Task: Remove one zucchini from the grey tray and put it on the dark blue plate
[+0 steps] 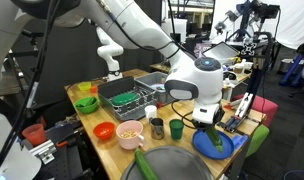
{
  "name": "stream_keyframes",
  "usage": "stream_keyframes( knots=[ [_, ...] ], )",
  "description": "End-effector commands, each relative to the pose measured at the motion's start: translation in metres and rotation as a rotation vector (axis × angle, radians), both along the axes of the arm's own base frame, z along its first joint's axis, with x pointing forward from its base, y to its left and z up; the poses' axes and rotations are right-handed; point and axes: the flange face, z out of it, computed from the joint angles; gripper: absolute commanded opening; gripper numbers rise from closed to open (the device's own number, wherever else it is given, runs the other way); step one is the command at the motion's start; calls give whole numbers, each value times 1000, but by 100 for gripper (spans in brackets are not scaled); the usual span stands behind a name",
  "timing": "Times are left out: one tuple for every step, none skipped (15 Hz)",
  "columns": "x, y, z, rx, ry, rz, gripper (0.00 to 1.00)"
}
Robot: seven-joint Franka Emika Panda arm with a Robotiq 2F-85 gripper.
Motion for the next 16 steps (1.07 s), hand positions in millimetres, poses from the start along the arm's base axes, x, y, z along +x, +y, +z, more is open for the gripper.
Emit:
stream_keyframes(
  knots=[
    [15, 1, -10, -6, 21, 72, 22],
    [17, 2, -14, -12, 31, 84, 22],
    [18, 2, -19, -15, 42, 95, 22],
    [19, 2, -24, -17, 52, 103, 22],
    [20, 2, -28, -15, 62, 112, 22],
    [20, 2, -33, -15, 75, 122, 22],
    [20, 3, -39, -14, 88, 132, 22],
    [21, 3, -44, -11, 101, 145, 22],
    [21, 3, -49, -6, 115, 156, 22],
    [21, 3, -53, -6, 125, 165, 22],
    [22, 3, -57, -6, 135, 172, 22],
    [24, 2, -60, -11, 141, 176, 22],
    [26, 0, -62, -17, 147, 179, 22],
    [29, -2, -62, -25, 145, 179, 22],
    [32, -4, -61, -31, 143, 177, 22],
    [35, -6, -61, -38, 144, 177, 22]
  ],
)
